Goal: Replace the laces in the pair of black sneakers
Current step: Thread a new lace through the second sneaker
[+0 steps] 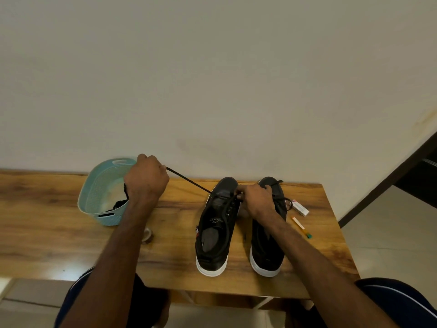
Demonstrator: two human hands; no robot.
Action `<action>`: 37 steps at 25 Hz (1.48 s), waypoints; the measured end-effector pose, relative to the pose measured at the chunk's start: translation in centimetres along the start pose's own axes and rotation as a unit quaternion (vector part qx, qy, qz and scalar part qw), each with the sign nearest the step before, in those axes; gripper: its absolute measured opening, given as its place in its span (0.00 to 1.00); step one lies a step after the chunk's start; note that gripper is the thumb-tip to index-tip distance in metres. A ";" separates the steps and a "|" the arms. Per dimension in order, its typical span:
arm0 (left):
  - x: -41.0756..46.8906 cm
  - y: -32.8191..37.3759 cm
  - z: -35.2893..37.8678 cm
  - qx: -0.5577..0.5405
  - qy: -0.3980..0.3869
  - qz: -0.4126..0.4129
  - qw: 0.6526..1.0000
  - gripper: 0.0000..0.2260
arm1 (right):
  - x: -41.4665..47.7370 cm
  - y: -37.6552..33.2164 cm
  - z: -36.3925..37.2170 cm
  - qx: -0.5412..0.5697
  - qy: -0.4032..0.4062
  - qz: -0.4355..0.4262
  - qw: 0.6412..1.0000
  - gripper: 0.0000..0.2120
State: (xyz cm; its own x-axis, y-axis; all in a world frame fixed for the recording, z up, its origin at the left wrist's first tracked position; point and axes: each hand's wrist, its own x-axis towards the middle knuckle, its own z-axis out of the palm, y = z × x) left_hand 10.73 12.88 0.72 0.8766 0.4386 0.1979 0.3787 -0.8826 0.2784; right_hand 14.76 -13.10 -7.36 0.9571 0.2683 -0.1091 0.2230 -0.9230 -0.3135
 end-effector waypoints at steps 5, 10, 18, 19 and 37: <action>-2.4 1.7 -1.8 -0.328 -0.085 0.044 0.940 0.08 | -0.7 -1.9 -3.6 0.431 0.113 0.033 0.895 0.12; -6.3 5.3 -2.3 -0.553 -0.208 -0.019 0.807 0.17 | -5.7 -5.6 -9.4 0.617 0.082 -0.076 0.779 0.09; -9.6 6.2 -0.8 -0.583 -0.297 -0.063 0.753 0.15 | -12.4 -5.5 -4.6 0.511 -0.192 -0.106 0.831 0.03; -9.7 6.1 -0.9 -0.551 -0.260 0.002 0.793 0.13 | -12.5 -5.2 -4.3 0.503 -0.174 -0.076 0.843 0.02; -12.3 6.8 0.5 -0.266 -0.276 0.285 0.879 0.08 | -8.9 -3.0 -5.3 0.489 -0.102 0.162 0.851 0.28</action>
State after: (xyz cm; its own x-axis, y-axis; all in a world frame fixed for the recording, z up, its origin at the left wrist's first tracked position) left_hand 2.66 1.44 -0.26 0.9448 -0.3278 0.0025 -0.2323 -0.6642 0.7105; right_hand 6.56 -14.19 -0.44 0.8651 0.1766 -0.4695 -0.4025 -0.3142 -0.8598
